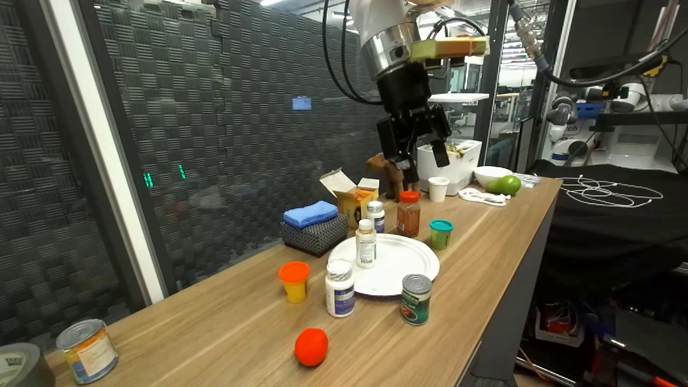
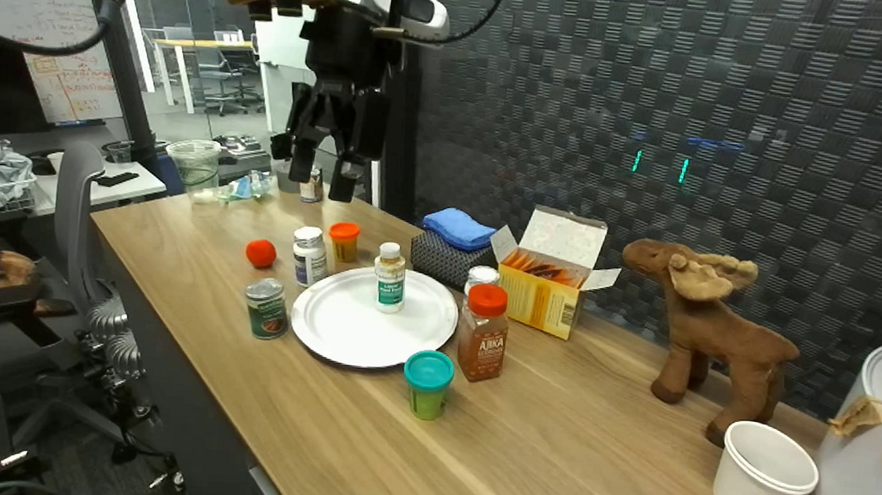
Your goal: Pick up all the objects surrounding the white plate and arrange them on the plate
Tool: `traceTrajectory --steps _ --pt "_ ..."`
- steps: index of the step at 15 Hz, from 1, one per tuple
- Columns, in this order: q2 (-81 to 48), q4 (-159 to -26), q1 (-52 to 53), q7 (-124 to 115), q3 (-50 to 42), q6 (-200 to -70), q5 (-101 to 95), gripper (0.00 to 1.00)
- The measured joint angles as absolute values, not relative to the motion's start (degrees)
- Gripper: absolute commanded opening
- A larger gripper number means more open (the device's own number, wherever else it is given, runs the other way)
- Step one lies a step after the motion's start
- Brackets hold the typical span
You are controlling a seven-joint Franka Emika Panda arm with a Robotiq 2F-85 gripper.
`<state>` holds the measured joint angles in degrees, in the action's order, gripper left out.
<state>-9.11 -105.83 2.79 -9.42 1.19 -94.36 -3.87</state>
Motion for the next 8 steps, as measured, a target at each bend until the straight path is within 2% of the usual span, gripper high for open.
traceTrajectory --steps 8 --pt "-12.60 -107.05 6.91 -20.47 1.80 -107.52 -23.38 1.00"
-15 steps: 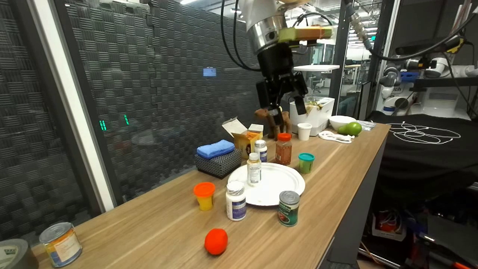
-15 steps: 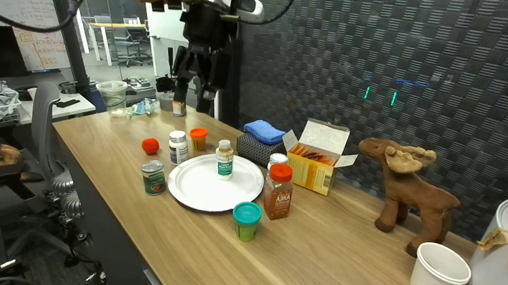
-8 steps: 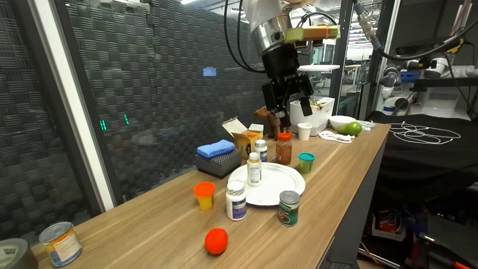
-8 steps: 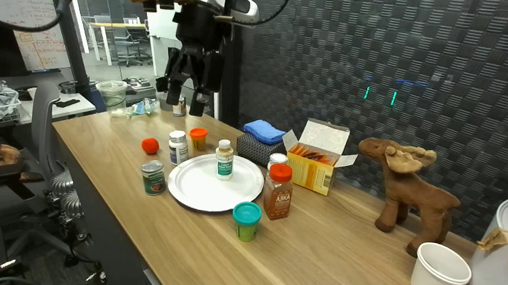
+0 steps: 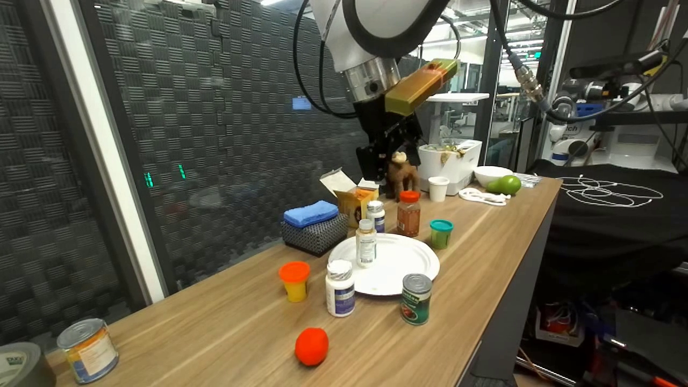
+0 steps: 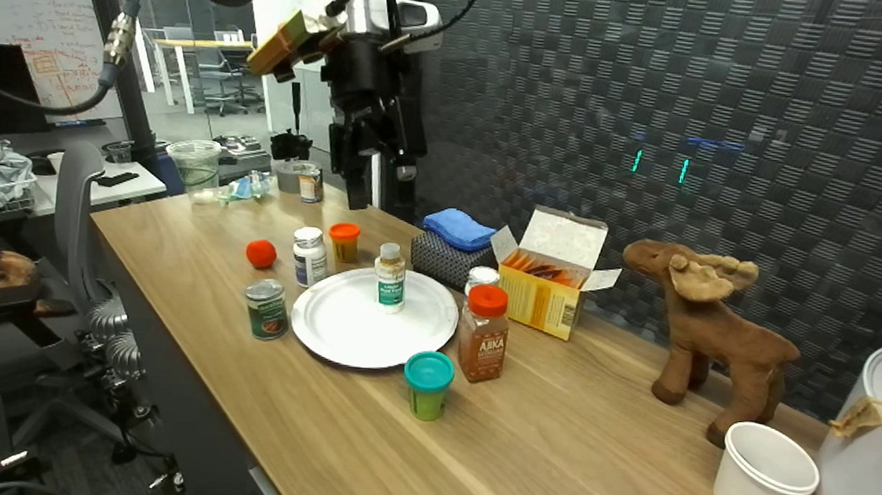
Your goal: Pick up all the objects surrounding the white plate and arrange them on the plate
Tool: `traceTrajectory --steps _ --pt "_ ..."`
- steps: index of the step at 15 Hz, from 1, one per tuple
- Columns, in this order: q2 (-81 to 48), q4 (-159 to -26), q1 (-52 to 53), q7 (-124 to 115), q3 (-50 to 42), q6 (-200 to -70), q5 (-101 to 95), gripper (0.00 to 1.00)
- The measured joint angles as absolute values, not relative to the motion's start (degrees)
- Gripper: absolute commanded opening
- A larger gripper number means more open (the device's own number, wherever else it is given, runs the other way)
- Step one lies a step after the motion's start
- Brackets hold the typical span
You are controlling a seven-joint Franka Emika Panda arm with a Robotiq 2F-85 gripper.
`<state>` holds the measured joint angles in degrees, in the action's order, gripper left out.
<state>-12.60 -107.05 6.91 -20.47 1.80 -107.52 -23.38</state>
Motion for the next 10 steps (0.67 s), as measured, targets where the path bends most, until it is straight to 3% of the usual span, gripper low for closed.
traceTrajectory --steps 10 --pt "-21.38 -102.66 3.48 -21.61 -2.73 -126.84 -21.38 1.00"
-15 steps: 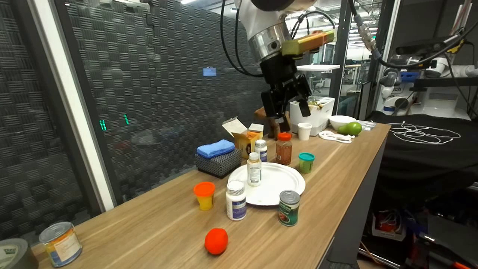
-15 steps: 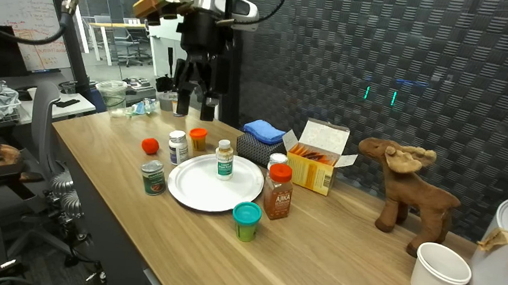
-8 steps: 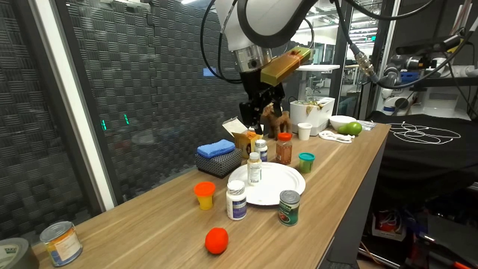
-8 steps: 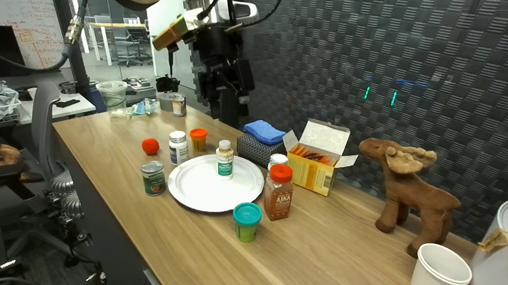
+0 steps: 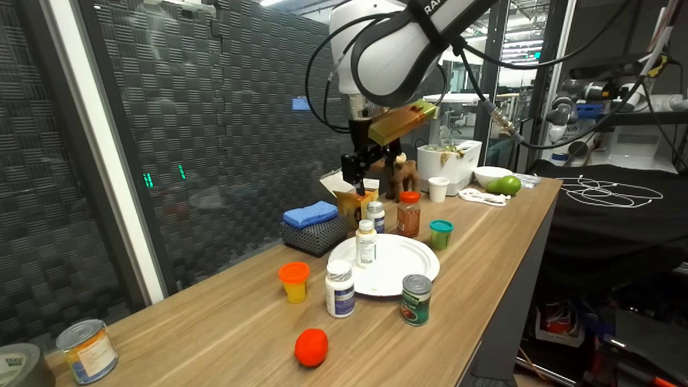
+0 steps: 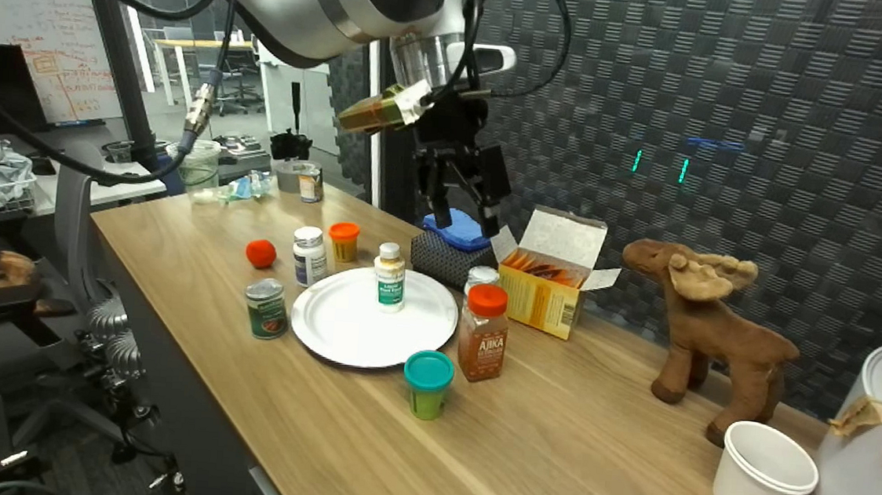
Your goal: Pick up all the objects surrounding the white plate and arrange them on the plate
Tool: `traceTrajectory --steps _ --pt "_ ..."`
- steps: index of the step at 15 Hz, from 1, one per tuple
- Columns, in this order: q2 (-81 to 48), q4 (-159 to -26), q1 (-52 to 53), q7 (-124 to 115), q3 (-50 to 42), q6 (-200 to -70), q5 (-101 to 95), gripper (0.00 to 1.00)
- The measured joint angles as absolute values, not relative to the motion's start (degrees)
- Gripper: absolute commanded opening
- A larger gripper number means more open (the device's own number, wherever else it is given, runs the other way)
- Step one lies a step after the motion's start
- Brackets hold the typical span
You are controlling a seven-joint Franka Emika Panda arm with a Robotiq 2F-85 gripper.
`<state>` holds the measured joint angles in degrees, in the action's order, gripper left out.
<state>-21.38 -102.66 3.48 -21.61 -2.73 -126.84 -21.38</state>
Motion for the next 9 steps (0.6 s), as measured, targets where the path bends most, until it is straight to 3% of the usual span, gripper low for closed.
traceTrajectory --steps 9 --pt "-27.50 -98.60 0.31 -13.61 -2.73 -129.62 -10.04 1.00"
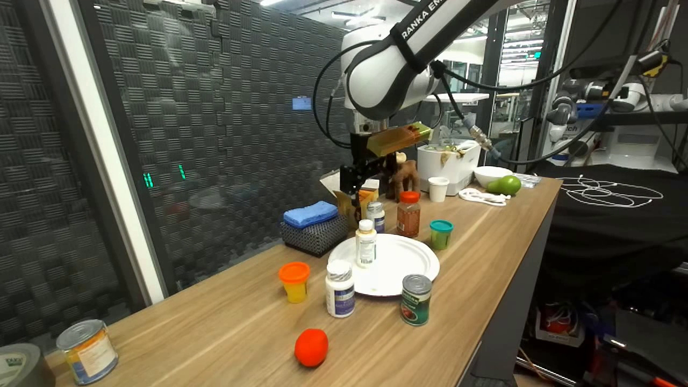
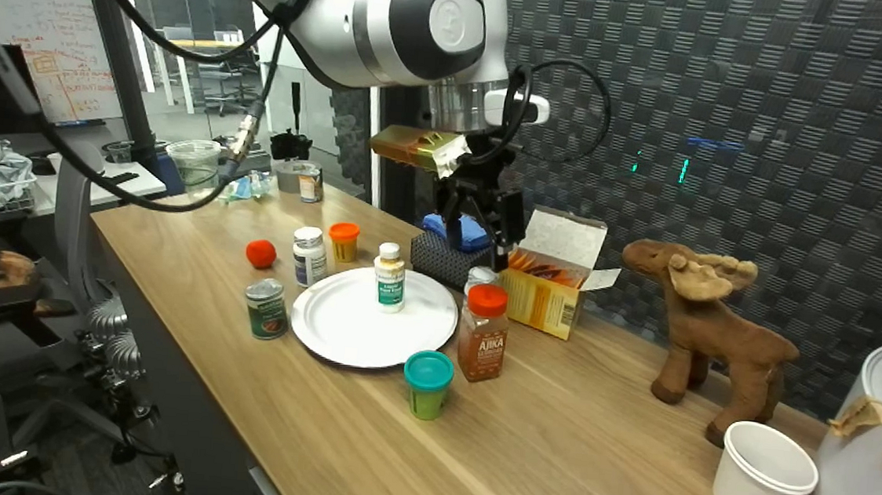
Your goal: Pick up all the objects surrounding the white plate and arrange them on the plate
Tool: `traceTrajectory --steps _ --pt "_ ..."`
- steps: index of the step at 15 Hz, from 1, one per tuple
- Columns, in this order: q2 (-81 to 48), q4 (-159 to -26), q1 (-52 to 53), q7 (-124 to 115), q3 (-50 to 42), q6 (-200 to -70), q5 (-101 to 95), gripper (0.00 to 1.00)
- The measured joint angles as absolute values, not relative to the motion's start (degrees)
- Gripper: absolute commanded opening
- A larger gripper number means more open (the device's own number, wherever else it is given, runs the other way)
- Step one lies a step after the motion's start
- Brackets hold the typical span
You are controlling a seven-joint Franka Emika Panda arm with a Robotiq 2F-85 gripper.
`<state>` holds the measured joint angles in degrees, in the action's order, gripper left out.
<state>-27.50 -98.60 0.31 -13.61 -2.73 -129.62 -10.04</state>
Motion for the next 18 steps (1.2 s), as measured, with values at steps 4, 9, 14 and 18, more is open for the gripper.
traceTrajectory --steps 4,9,14,18 --pt "-29.19 -97.47 -0.15 -13.13 -3.01 -129.55 -9.73 0.75" --pt "-30.65 -96.43 -0.15 -13.13 -3.68 -129.29 -9.72 0.35" --pt "-30.43 -95.69 -0.11 -13.25 -4.14 -129.20 -9.73 0.20" --pt "-27.98 -95.94 0.88 -14.69 -5.44 -126.49 -11.17 0.20"
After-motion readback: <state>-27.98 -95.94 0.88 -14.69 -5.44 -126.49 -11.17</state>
